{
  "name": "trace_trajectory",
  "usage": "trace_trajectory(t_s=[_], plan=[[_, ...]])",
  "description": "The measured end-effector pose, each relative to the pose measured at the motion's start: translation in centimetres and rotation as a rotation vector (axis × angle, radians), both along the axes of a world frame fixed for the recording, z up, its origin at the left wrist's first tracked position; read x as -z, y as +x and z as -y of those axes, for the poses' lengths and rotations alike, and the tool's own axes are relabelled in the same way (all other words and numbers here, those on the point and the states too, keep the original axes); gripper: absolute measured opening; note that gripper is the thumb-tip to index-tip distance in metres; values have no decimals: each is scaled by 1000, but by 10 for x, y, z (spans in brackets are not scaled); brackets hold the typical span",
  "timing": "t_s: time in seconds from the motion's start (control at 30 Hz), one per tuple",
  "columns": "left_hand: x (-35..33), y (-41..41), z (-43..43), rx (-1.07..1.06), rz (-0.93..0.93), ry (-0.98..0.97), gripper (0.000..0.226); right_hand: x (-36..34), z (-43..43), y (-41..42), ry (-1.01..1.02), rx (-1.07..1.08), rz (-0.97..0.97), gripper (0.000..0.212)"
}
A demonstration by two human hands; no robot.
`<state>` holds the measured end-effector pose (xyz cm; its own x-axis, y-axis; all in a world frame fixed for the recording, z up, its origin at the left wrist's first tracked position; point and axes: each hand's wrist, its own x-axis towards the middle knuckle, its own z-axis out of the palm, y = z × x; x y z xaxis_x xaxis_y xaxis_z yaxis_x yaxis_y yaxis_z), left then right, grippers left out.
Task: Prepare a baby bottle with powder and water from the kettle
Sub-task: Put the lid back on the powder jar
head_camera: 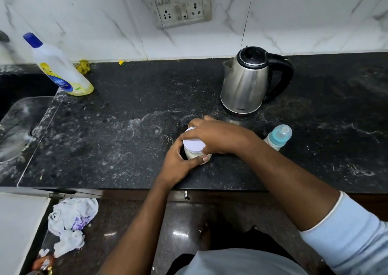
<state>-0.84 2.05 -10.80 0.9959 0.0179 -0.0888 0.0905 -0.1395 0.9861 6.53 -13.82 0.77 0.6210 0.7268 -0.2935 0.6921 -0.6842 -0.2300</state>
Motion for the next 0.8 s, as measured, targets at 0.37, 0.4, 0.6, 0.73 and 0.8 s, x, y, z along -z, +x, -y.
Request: trace_trajectory(t_s=[0.37,0.4,0.6,0.73,0.8], plan=[[3,1,0,-6,36,59,70,4,-5,-1,-67,49,50,75],[3,1,0,-4,43,58,70,5,-6,0,-54,69,74,71],[5,1,-1,27,53,26,77,18,-14,-14,-105,238,268,81],[4,-1,-2,38,59,70,78,8,5,-22,-145,333,161,90],[3,-1,-3,44,36,84,79,0,12,-24,-145,236,166,72]])
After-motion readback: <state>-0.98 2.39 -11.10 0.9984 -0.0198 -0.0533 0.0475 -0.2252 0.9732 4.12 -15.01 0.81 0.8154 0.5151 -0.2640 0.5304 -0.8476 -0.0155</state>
